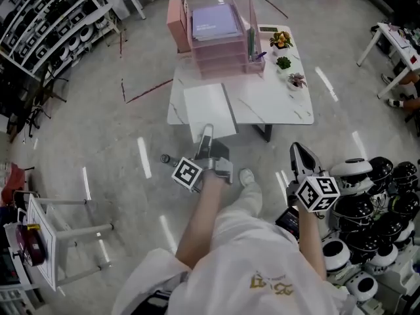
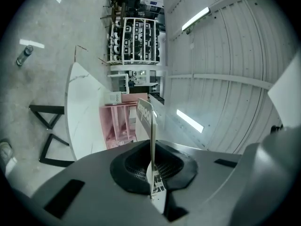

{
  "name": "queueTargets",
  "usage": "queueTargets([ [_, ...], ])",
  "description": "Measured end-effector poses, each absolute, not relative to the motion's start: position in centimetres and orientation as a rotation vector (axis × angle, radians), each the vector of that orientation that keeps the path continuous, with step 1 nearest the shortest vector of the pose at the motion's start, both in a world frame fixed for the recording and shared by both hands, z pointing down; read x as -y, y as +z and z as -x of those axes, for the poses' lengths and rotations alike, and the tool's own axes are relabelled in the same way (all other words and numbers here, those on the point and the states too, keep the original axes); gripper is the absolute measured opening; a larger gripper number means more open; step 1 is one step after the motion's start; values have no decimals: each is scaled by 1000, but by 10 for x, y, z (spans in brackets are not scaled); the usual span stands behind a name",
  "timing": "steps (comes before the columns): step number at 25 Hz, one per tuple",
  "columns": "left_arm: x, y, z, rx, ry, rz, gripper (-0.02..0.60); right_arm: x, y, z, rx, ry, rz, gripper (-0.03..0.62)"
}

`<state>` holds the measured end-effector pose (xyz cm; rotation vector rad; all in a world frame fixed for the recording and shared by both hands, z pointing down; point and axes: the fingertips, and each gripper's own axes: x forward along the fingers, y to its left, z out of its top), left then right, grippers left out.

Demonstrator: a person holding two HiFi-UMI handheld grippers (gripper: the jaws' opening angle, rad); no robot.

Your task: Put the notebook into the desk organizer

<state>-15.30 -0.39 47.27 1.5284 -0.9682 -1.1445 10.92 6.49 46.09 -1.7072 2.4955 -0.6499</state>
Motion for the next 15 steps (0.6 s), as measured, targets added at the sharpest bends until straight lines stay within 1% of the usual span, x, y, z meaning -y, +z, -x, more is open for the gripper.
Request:
queueTargets([
  [8, 109, 478, 136, 1029, -1168, -1490, 28, 56, 469, -123, -2594, -706, 1646, 12],
  [15, 168, 494, 129, 1052, -1172, -1437, 28, 119, 485, -127, -2644, -779, 1622, 12],
])
